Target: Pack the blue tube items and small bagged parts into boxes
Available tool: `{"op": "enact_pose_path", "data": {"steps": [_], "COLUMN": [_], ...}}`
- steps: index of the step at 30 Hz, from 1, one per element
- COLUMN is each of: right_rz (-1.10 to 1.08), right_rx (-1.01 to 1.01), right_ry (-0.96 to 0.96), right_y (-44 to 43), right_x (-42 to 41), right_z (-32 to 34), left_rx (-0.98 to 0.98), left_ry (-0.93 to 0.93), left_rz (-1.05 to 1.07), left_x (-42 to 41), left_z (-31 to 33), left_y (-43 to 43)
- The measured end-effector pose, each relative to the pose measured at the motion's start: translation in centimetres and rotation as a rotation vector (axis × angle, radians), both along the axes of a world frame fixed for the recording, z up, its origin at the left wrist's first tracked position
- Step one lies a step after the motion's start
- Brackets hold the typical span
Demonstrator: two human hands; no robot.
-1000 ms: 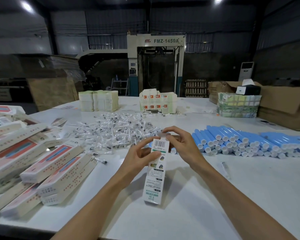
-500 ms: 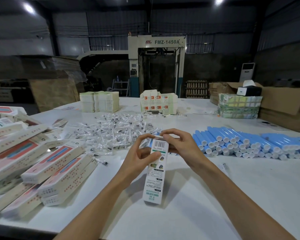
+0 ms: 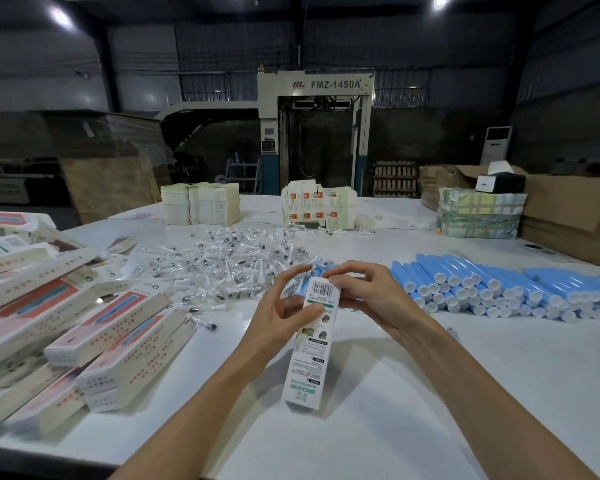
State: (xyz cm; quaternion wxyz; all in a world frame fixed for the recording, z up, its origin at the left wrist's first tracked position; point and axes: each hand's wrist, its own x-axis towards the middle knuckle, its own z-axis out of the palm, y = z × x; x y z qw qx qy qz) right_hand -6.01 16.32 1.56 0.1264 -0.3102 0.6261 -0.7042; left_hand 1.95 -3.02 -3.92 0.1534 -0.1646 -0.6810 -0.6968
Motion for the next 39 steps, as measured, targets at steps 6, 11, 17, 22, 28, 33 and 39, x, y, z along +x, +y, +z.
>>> {"op": "enact_pose_path", "data": {"steps": [6,11,17,22,28,33,39], "right_rz": [0.136,-0.119,-0.19,-0.191,-0.189,-0.085,0.1], "right_rx": [-0.063,-0.068,-0.056,-0.056,-0.079,-0.105,0.094], "right_ry": [0.024,0.216,0.271,0.285,0.273,-0.063,-0.019], "right_y": [-0.5,-2.1,-2.3,-2.2,-2.8,-3.6,-3.5], "right_x": [0.0,0.4,0.2,0.0,0.1,0.3,0.3], "right_z": [-1.0,-2.3,-3.0,-3.1,-4.0,-4.8,-6.2], "left_rx": [0.012,0.096,0.108,0.076,0.079,0.191,0.278], "left_ry": [0.026,0.03,0.038,0.038,0.04,0.021,0.051], "left_rz": [0.058,0.092,0.095,0.106,0.088,0.064,0.048], "left_x": [-0.3,-0.4,-0.5,-0.6,-0.6,-1.0,-1.3], "left_z": [0.0,0.0,-0.2,-0.6,-0.6,-0.6,-0.8], "left_y": [-0.4,-0.2,-0.3,-0.4,-0.5,-0.7,-1.5]}}
